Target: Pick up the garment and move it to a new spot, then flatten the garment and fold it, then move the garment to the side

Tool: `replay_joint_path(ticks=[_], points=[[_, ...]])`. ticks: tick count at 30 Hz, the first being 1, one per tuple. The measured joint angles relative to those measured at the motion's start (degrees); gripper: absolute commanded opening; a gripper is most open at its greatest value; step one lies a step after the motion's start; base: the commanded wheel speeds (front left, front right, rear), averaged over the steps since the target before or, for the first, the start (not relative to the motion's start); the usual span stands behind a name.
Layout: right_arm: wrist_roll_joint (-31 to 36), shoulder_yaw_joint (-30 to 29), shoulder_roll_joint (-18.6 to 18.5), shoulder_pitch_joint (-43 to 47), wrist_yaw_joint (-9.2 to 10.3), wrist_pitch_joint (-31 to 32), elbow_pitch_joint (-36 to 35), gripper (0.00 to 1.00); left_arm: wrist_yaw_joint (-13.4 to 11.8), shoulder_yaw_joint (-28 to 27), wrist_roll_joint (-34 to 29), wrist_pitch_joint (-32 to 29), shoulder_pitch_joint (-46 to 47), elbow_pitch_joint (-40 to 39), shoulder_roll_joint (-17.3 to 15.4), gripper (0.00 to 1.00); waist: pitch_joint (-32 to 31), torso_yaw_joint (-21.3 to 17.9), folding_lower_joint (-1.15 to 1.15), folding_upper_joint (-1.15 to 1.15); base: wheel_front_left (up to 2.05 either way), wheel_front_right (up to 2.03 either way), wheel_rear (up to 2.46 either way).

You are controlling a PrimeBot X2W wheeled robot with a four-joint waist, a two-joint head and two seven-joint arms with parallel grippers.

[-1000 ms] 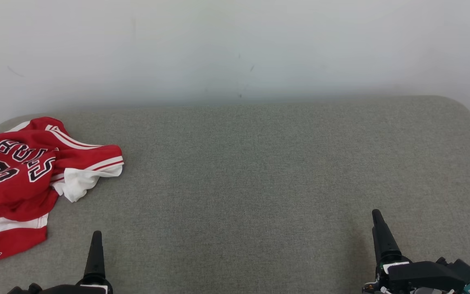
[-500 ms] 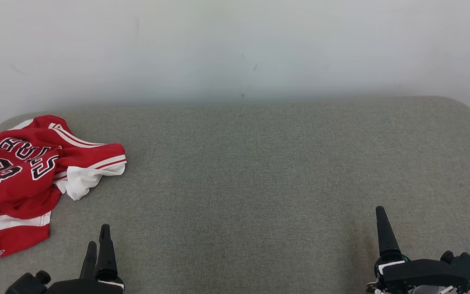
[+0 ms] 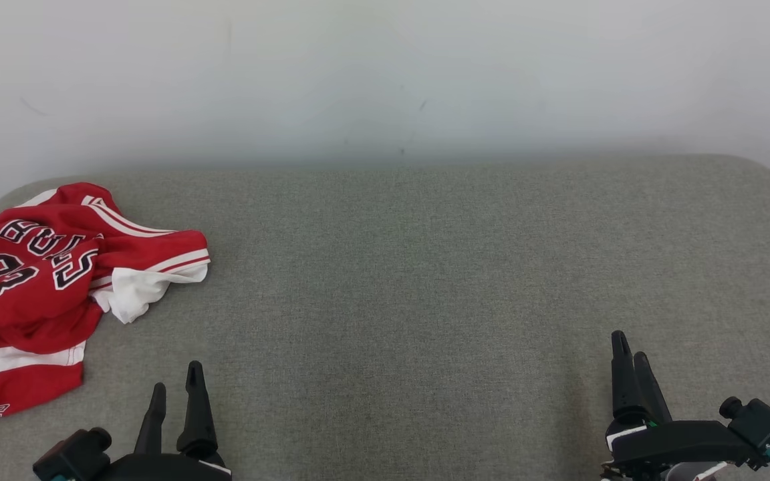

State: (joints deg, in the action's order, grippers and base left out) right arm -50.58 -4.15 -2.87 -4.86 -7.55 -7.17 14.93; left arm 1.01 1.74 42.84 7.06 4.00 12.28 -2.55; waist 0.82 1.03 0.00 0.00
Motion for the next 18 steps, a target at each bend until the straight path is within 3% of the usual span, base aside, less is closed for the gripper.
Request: replay_joint_path(ticks=[8,18], points=[[6.97,-0.29,0.0,-0.18,0.0,-1.03,1.11,1.0,-0.07,1.13,-5.73,1.03,0.1,0.47,-0.02,1.0,-0.14,0.11,0.0,0.0,0.0,0.0,0.0],[16.03,-0.34,-0.01,-0.18,0.0,-2.56,2.23,1.0,-0.51,2.98,-17.17,2.69,0.09,1.44,-0.33,1.0,-1.04,0.34,0.0,0.0,0.0,0.0,0.0]])
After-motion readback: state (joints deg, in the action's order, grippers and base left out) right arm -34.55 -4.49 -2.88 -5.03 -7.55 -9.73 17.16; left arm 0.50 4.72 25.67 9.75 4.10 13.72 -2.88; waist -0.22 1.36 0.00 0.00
